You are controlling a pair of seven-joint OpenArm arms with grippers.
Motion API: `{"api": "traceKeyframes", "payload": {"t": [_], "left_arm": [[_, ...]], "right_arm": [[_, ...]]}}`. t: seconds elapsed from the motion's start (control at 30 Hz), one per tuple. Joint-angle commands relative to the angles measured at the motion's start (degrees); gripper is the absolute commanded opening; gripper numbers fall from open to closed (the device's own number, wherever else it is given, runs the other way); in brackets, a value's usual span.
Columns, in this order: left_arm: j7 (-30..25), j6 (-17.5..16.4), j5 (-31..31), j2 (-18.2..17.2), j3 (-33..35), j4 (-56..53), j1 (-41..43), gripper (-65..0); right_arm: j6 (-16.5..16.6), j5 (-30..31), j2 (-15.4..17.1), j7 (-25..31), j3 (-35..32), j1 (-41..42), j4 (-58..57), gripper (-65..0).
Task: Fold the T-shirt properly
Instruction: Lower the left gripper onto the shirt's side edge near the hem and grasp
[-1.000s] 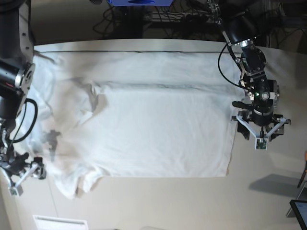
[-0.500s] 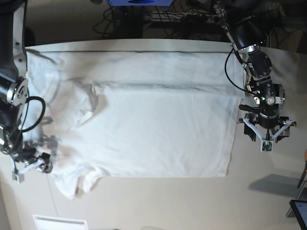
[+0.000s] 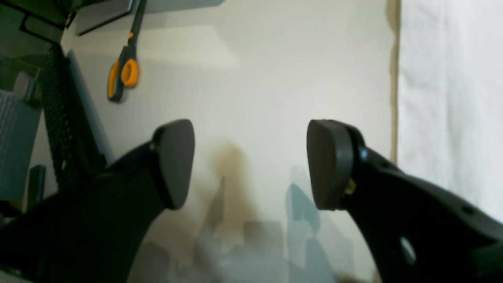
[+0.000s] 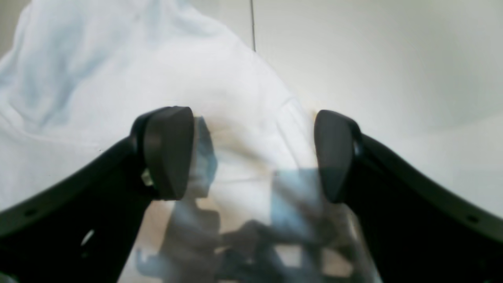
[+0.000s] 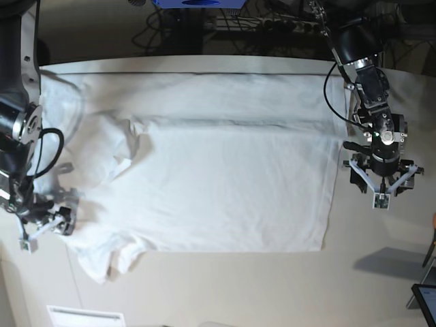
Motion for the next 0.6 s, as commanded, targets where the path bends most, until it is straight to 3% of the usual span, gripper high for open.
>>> {"api": "traceKeyframes", "payload": {"t": [0.0, 0.4, 0.57], "left_arm": [[-1.10, 0.61, 0.00, -1.04, -0.17, 0.99, -1.03, -21.3], [-1.01, 0.61, 0.00, -1.04, -0.17, 0.99, -0.94, -21.3], [-0.83, 0.61, 0.00, -0.78, -0.17, 0.72, -1.20, -21.0]], "right_arm": [[-0.28, -0.75, 0.84, 1.48, 0.07, 2.33, 1.11, -19.2], [-2.12, -1.98, 0.75, 4.11, -0.02, 1.27, 0.84, -19.7], [-2.12, -1.98, -0.22, 3.85, -0.02, 0.92, 0.84, -29.2]]}}
